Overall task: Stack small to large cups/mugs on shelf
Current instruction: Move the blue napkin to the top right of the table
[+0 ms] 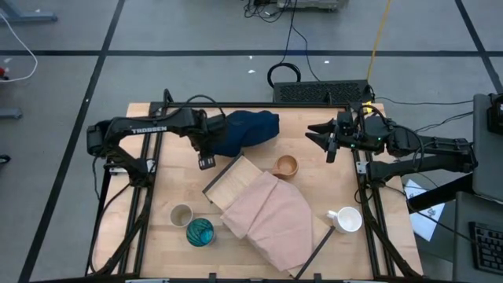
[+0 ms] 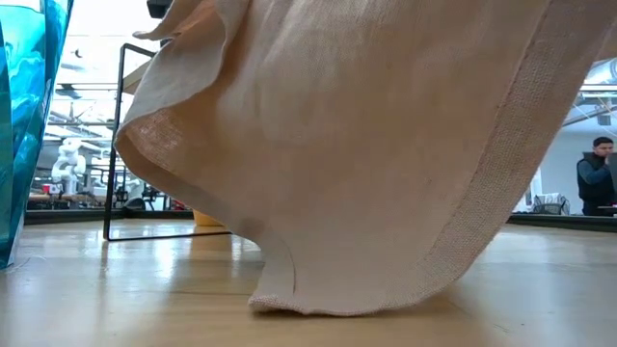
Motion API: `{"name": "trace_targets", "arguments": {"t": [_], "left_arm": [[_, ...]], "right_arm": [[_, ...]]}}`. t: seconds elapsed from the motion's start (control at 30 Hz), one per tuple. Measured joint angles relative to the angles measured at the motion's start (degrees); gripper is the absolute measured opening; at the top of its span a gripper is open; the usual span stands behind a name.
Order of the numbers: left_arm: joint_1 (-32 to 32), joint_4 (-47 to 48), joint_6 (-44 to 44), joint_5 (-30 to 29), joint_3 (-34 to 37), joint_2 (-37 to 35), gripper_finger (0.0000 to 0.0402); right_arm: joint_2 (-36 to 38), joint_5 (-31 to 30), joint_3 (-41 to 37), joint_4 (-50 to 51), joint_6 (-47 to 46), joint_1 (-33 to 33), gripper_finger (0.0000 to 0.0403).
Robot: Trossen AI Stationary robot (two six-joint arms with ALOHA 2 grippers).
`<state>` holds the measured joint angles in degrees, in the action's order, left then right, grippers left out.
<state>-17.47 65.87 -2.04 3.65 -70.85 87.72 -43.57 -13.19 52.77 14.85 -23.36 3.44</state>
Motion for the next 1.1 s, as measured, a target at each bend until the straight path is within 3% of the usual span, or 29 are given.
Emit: {"name": "trace_targets", "arguments": {"t": [0.23,0.5,0.77,0.87,1.0,1.1], "left_arm": [[0.3,0.1,0.9,-6.5,0.0,-0.1,0.0141],[0.8,0.0,0.9,-6.8,0.0,-0.1,0.0140],[1.1,0.0,0.9,-11.2,0.0,-0.1,0.0136],[1.1,0.0,0.6,-10.8,0.0,-0.2,0.0104],[1.1,0.0,0.3,-9.0,0.0,-0.2,0.0021],[1.1,0.0,1.1,-8.3,0.0,-0.1,0.0008]], "right_arm": [[0.0,0.0,0.0,0.0,-0.2,0.0,0.0146],[0.0,0.0,0.0,0.0,-0.2,0.0,0.0146],[0.0,0.0,0.0,0.0,0.0,0.0,0.0146],[0.0,0.0,0.0,0.0,0.0,0.0,0.0146],[0.0,0.0,0.0,0.0,0.0,0.0,0.0146],[0.0,-0.1,0.0,0.0,0.0,0.0,0.0146]]}}
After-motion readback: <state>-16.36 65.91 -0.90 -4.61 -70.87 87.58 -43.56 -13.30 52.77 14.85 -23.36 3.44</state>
